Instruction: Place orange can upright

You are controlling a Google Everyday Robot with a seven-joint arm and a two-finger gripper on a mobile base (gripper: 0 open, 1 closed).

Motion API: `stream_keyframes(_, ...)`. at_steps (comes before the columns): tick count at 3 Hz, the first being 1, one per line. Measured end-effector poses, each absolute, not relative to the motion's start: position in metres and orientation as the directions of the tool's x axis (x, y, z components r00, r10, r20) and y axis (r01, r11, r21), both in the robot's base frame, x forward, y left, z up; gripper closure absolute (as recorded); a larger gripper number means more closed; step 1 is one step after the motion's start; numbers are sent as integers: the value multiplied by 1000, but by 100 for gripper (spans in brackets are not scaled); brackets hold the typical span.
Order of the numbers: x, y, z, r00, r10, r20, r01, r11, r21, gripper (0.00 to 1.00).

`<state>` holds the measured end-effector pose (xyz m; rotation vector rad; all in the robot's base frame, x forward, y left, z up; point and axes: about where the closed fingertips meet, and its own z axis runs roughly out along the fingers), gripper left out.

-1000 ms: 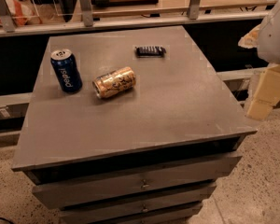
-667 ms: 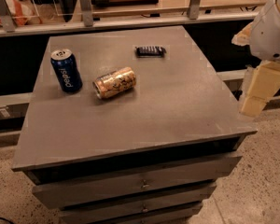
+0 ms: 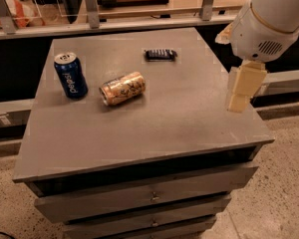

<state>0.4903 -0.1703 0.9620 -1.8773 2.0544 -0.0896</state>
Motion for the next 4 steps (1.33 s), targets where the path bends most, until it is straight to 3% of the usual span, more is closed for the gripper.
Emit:
stream_keyframes(2, 533, -111, 952, 101, -973, -209, -953, -34, -301, 0)
stream_keyframes(4, 547, -87, 946, 162, -962, -222, -952, -93, -290, 0)
